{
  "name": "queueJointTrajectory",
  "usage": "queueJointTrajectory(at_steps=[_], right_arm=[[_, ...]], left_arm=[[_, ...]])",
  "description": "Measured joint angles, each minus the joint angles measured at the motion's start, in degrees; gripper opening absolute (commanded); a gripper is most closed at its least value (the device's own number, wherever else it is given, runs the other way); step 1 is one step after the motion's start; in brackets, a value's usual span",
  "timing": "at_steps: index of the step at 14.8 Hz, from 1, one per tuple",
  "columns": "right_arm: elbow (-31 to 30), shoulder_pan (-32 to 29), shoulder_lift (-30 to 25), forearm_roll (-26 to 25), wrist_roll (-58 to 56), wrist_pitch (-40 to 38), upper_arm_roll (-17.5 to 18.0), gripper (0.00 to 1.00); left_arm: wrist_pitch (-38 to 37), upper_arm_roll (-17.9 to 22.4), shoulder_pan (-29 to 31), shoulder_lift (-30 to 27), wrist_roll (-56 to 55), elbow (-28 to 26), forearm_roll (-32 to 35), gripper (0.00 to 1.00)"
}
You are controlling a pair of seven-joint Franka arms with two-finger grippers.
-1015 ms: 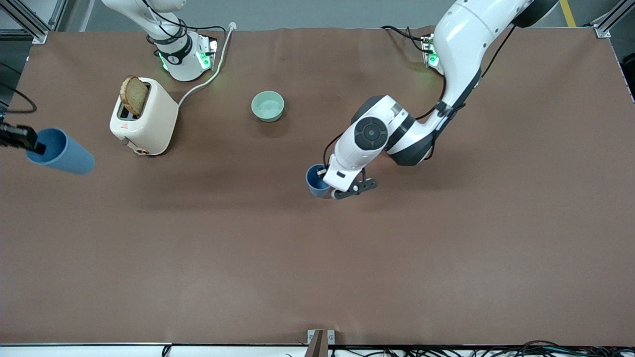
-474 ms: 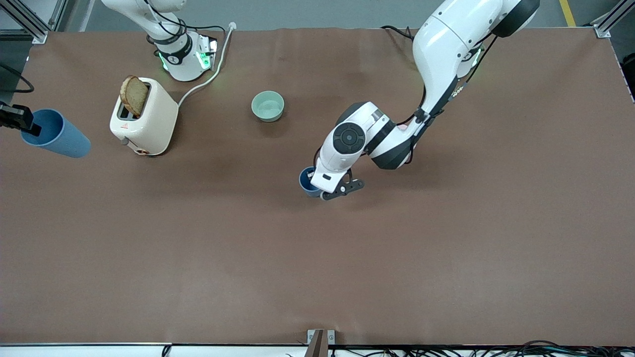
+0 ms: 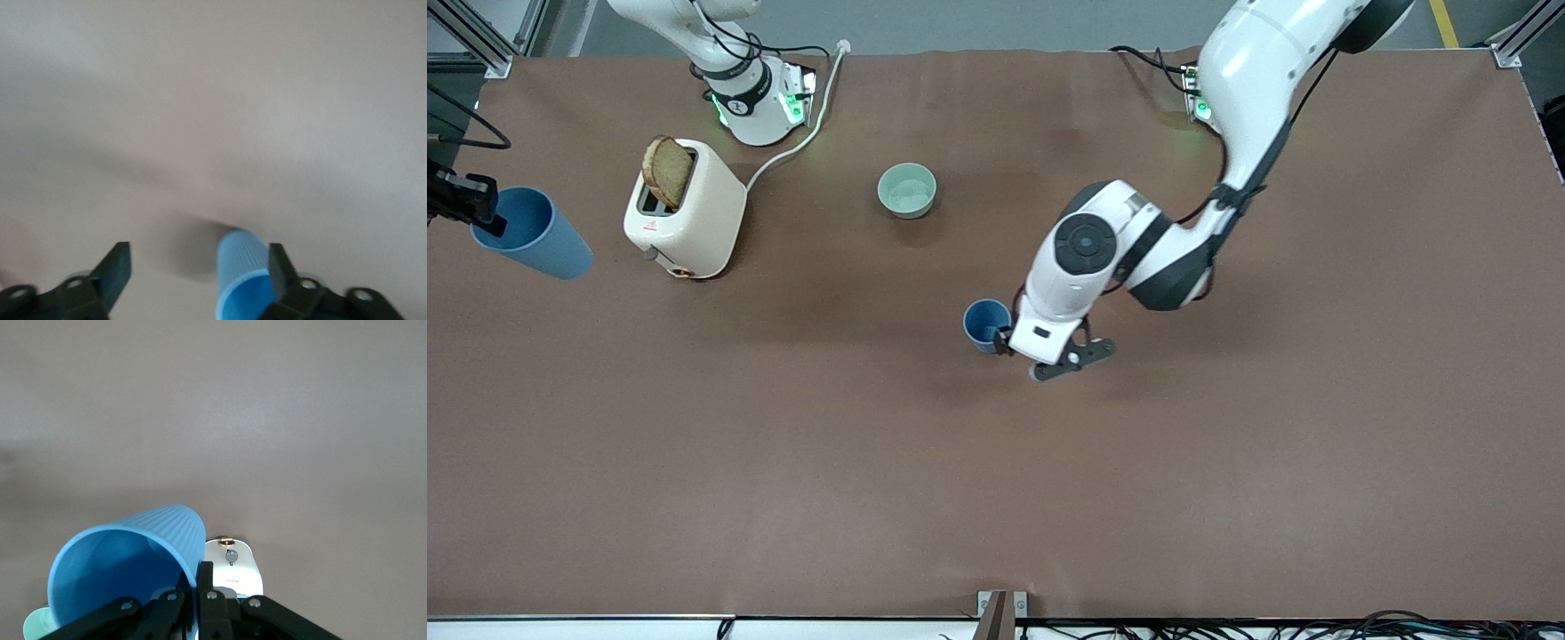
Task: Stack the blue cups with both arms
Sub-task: 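Withdraw the left gripper while the right gripper carries its cup toward center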
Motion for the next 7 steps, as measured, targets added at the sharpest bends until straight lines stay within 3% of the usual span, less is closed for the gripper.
queueJointTrajectory(at_steps=[4, 7], right_arm=[[-1.3, 0.0, -2.0, 0.3, 0.4, 1.1, 0.0, 0.00], [-1.4, 1.0, -2.1, 4.1, 4.3, 1.2, 0.1, 0.00]], left_arm=[[-8.4, 0.0, 6.9, -9.9, 11.1, 1.9, 0.1, 1.00], [-14.9, 0.1, 11.1, -15.8, 18.8, 1.9, 0.1, 1.00]])
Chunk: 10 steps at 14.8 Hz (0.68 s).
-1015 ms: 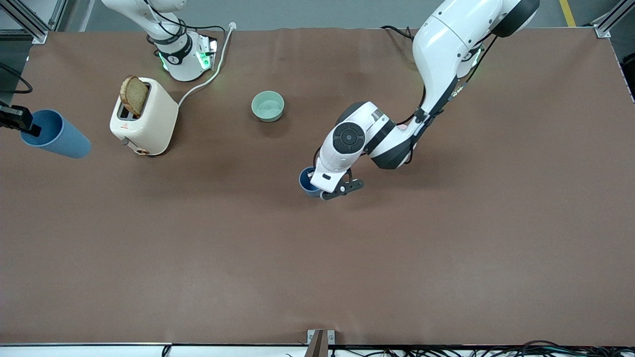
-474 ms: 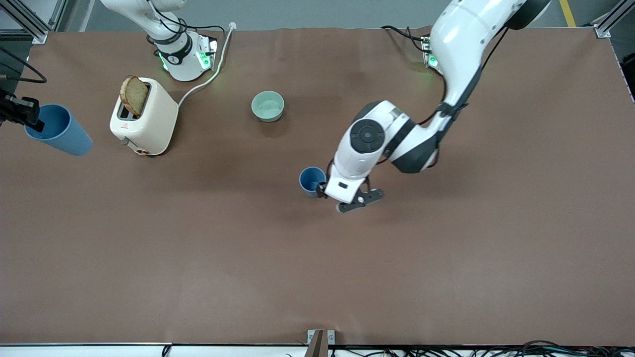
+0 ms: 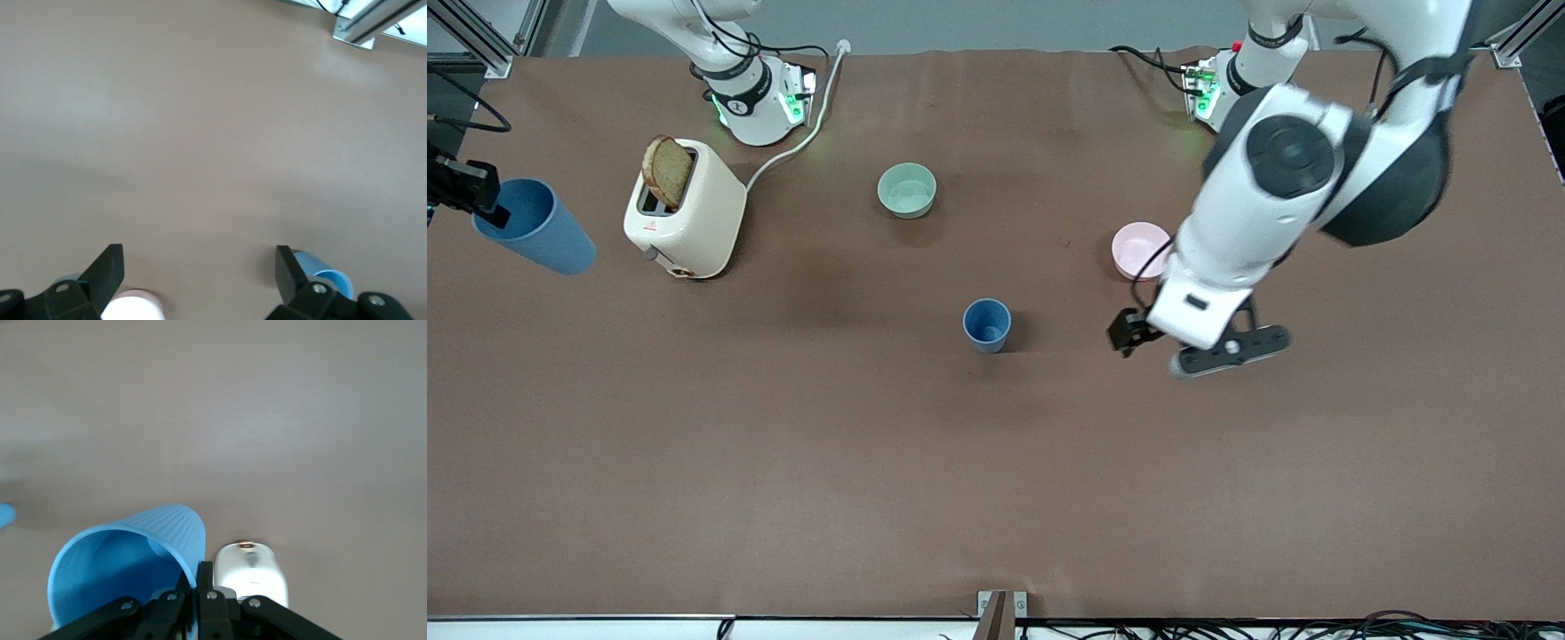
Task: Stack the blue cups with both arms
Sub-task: 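Withdraw the left gripper while the right gripper carries its cup toward center, then lower the held blue cup into the standing cup with the right gripper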
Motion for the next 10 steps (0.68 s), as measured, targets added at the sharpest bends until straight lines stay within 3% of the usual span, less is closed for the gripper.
queueJointTrajectory(at_steps=[3, 7, 10], right_arm=[[-0.4, 6.1, 1.5, 3.0, 9.3, 2.5, 0.3, 0.00], [-0.9, 18.9, 6.4, 3.6, 20.6, 10.7, 0.7, 0.00], [-1.1, 26.5, 11.6, 4.2, 28.3, 18.1, 0.8, 0.00]], left_arm=[[-5.8, 0.1, 4.4, -5.0, 9.3, 0.0, 0.1, 1.00], [-12.7, 0.3, 10.2, -11.8, 20.9, -0.4, 0.0, 1.00], [-14.8, 4.5, 8.9, -15.5, 28.1, -2.1, -1.3, 1.00]])
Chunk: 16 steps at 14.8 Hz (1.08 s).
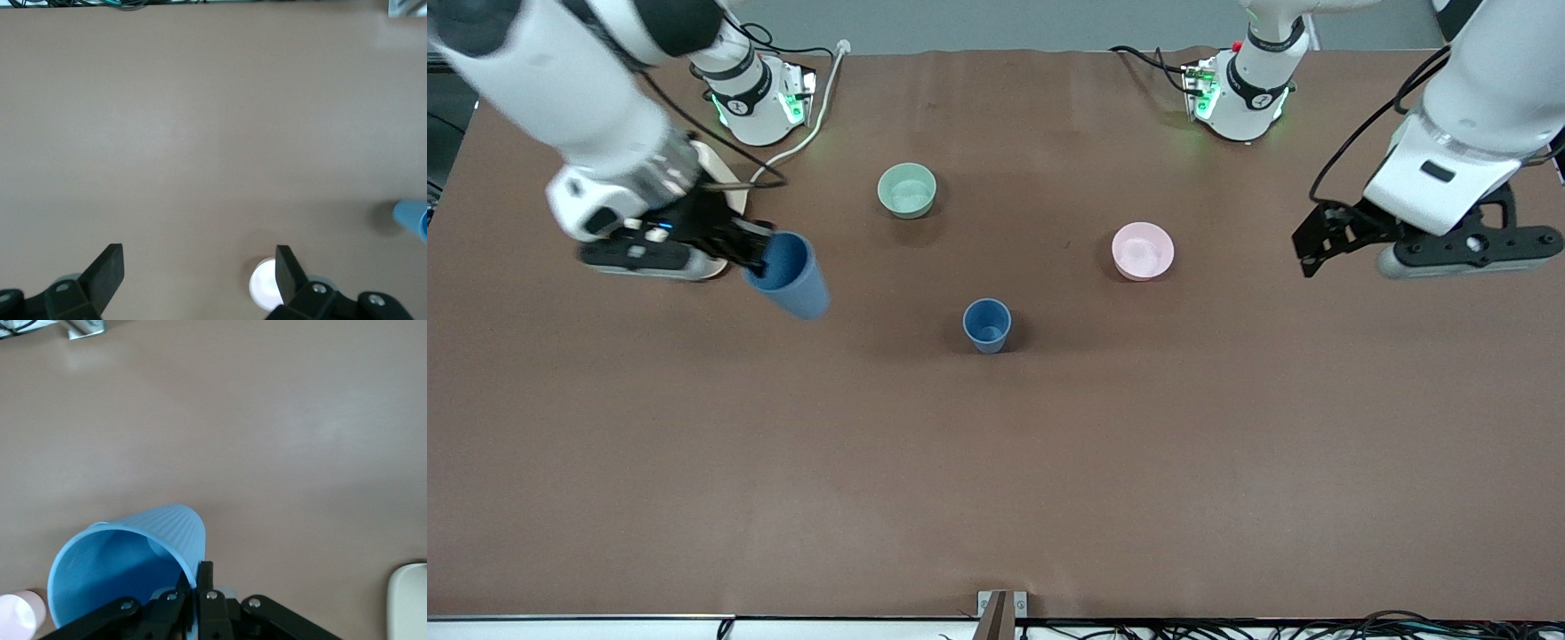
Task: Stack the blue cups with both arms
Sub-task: 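Lower the held blue cup into the standing cup with the right gripper, then open the right gripper to release the stacked cup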
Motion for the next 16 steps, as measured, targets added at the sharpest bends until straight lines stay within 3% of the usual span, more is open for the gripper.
queueJointTrajectory(at_steps=[5, 9, 16], right_arm=[[-0.1, 9.2, 10.7, 1.2, 8.9, 12.8, 0.0, 0.00], [0.2, 15.0, 17.0, 1.5, 12.5, 18.0, 0.0, 0.00], [0.1, 17.7, 19.2, 1.4, 13.3, 17.9, -0.3, 0.00]], left_arm=[[-3.2, 8.9, -2.1, -4.9, 5.3, -4.6, -4.7, 1.00], [-4.3, 9.2, -2.3, -7.2, 5.3, -5.8, -4.7, 1.00], [-5.2, 9.2, -2.4, -8.5, 5.2, -6.2, -4.7, 1.00]])
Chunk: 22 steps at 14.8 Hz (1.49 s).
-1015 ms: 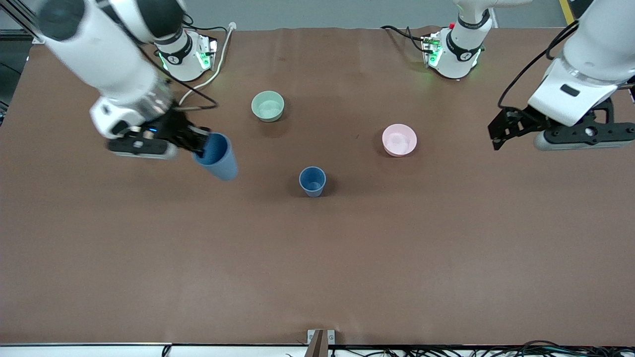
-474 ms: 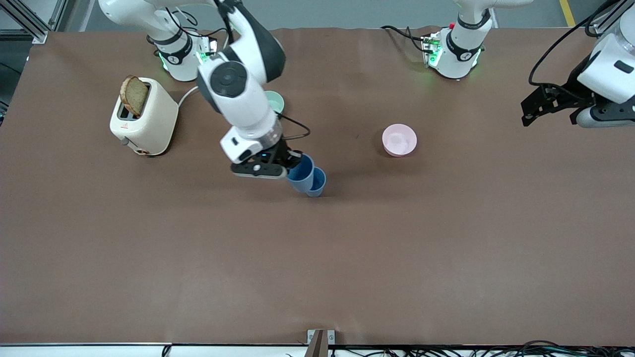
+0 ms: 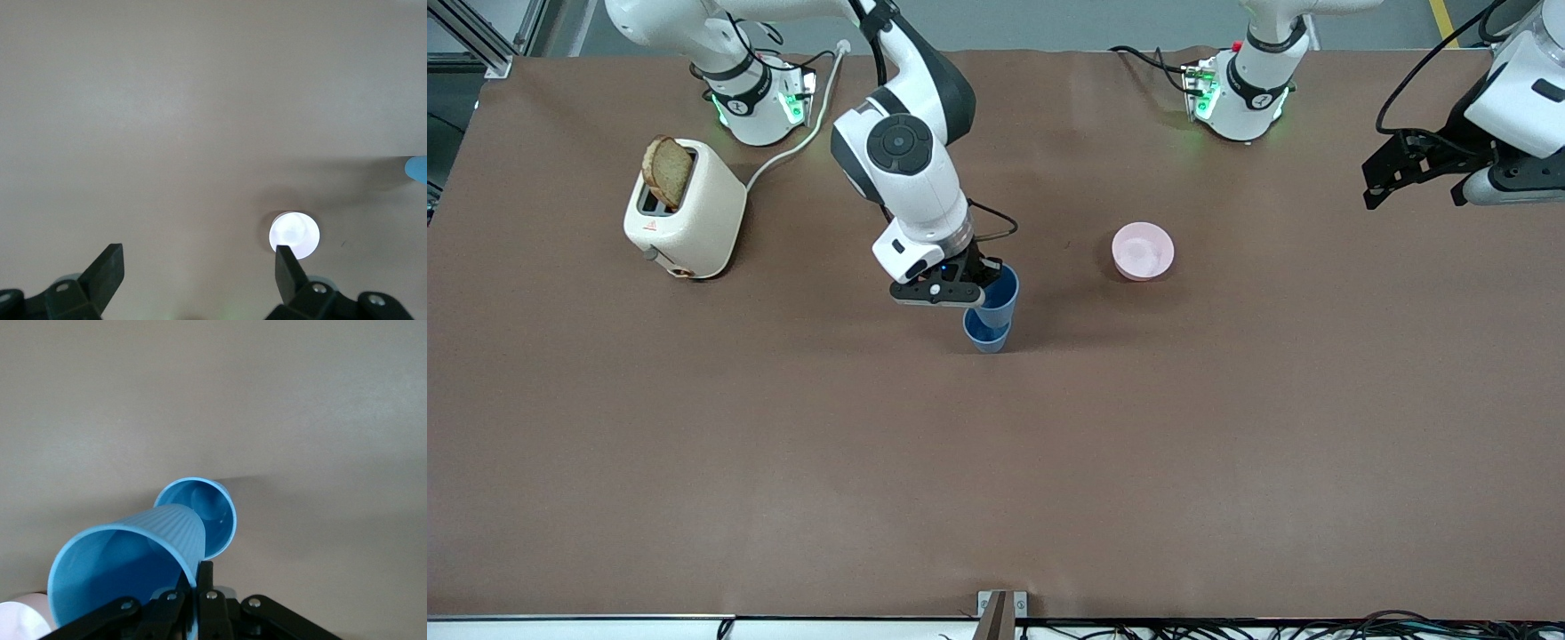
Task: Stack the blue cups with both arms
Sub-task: 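Open the right gripper to release the stacked cup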
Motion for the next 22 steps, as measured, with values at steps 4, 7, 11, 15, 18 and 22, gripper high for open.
queueJointTrajectory(at_steps=[4, 7, 11, 15, 18, 22], right_arm=[[-0.2, 0.1, 1.3, 0.0, 0.0, 0.6, 0.0, 0.01], [-0.3, 0.1, 2.8, 0.0, 0.0, 1.9, -0.1, 0.02], [-0.3, 0.0, 4.1, 0.0, 0.0, 3.3, -0.8, 0.15], [-0.3, 0.0, 5.0, 0.0, 0.0, 3.3, -0.8, 0.83], [-0.2, 0.0, 5.0, 0.0, 0.0, 3.4, -1.1, 0.95], [0.8, -1.6, 1.1, -0.2, -0.2, 0.5, -5.8, 0.96]], left_arm=[[0.0, 0.1, 0.0, 0.0, 0.0, 0.2, 0.0, 1.00], [0.1, 0.3, 0.0, 0.0, 0.0, 0.6, 0.0, 1.00], [0.1, 0.3, 0.0, 0.0, 0.0, 0.6, 0.0, 1.00], [-0.6, 0.3, 0.0, -0.1, 0.0, 0.9, 0.0, 1.00], [-0.8, 0.3, 0.0, -0.2, 0.1, 1.0, 0.0, 1.00], [-0.9, 0.1, -0.1, -0.2, 0.1, 1.0, 0.0, 1.00]])
